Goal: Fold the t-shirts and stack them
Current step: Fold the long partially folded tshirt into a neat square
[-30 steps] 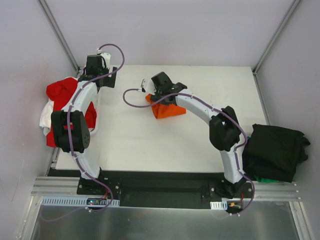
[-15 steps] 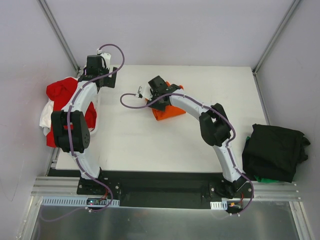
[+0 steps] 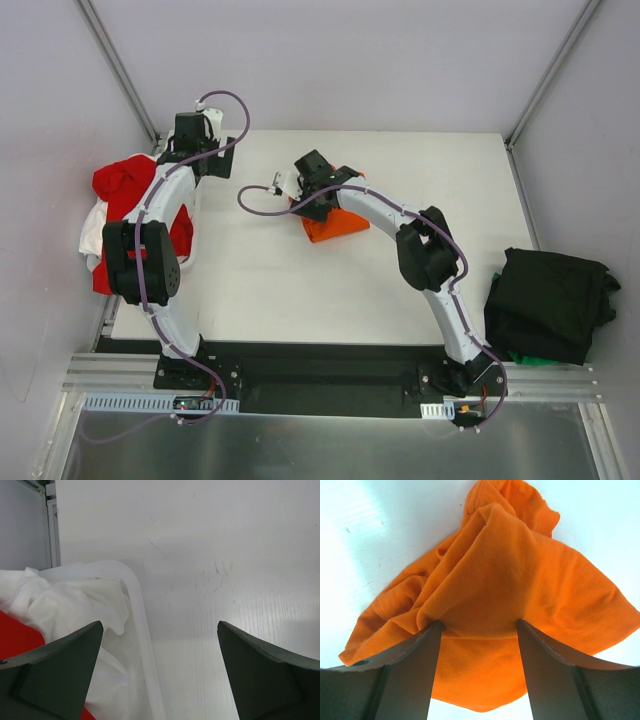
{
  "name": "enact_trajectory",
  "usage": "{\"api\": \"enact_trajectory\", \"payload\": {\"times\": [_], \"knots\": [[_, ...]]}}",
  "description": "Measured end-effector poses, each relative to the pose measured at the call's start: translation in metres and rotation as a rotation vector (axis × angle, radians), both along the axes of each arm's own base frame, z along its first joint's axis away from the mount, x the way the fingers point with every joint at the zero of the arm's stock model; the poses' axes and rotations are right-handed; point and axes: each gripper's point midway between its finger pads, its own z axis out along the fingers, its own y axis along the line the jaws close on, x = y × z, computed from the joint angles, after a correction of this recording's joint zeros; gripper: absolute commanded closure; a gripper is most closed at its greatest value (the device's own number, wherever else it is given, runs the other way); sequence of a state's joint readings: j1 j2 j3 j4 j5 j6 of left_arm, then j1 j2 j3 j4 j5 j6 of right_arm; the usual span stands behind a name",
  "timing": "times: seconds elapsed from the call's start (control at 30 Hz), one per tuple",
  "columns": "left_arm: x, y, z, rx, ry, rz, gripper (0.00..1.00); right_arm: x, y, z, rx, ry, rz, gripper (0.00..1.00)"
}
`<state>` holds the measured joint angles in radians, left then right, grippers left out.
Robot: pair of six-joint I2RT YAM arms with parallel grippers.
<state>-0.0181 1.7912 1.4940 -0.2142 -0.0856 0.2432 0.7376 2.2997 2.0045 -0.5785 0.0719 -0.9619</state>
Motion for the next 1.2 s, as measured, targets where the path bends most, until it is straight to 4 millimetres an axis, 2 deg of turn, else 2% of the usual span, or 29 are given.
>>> {"api": "enact_trajectory", "payload": {"times": [0.23, 0.5, 0.77, 0.93, 1.2], "knots": [[-0.001, 0.0, -0.003, -0.001, 0.007, -0.002, 0.01, 0.004, -0.011, -0.003, -0.03, -0.012, -0.027, 0.35], [-0.006, -0.001, -0.007, 0.0, 0.019, -0.007, 0.01, 0.002, -0.045, -0.021, -0.047, 0.057, -0.083, 0.35], [-0.009, -0.001, -0.003, -0.002, 0.01, -0.008, 0.01, -0.007, -0.05, -0.019, -0.02, 0.1, -0.093, 0.34], [-0.011, -0.002, -0.006, -0.004, 0.017, -0.011, 0.01, -0.016, -0.051, -0.001, 0.008, 0.106, -0.108, 0.33], [-0.011, -0.006, -0.007, -0.026, 0.019, -0.023, 0.01, -0.016, -0.053, 0.068, 0.077, -0.016, -0.133, 0.32]]}}
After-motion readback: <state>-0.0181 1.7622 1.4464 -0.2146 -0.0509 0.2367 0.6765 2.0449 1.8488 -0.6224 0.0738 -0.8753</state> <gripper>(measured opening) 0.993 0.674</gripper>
